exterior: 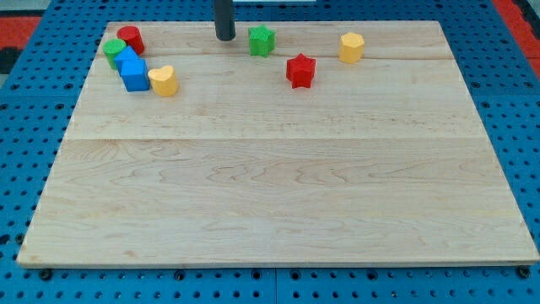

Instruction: Move the green star diagonal to the yellow hexagon

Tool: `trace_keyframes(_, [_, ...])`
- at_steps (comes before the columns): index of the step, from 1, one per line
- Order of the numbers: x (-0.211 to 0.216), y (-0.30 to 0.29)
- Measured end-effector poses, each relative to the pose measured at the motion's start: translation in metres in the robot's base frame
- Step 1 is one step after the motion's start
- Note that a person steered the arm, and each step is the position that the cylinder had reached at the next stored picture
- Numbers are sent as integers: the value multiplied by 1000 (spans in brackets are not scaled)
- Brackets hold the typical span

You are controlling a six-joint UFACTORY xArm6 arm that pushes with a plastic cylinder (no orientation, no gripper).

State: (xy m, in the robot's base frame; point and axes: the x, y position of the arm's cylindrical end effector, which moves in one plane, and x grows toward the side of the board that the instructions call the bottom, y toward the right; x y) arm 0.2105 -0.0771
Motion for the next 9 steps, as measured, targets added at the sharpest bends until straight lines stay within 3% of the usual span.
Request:
trace_keyframes(1, [2, 24])
trace_keyframes(2, [56, 64])
trace_keyframes(3, [71, 89])
trace_keyframes(4, [50, 64])
trace_keyframes(5, [58, 126])
trace_keyframes(6, [104, 215])
trace_keyframes(7, [129, 263])
trace_keyframes(8, [136, 272])
trace_keyframes(9, [191, 269])
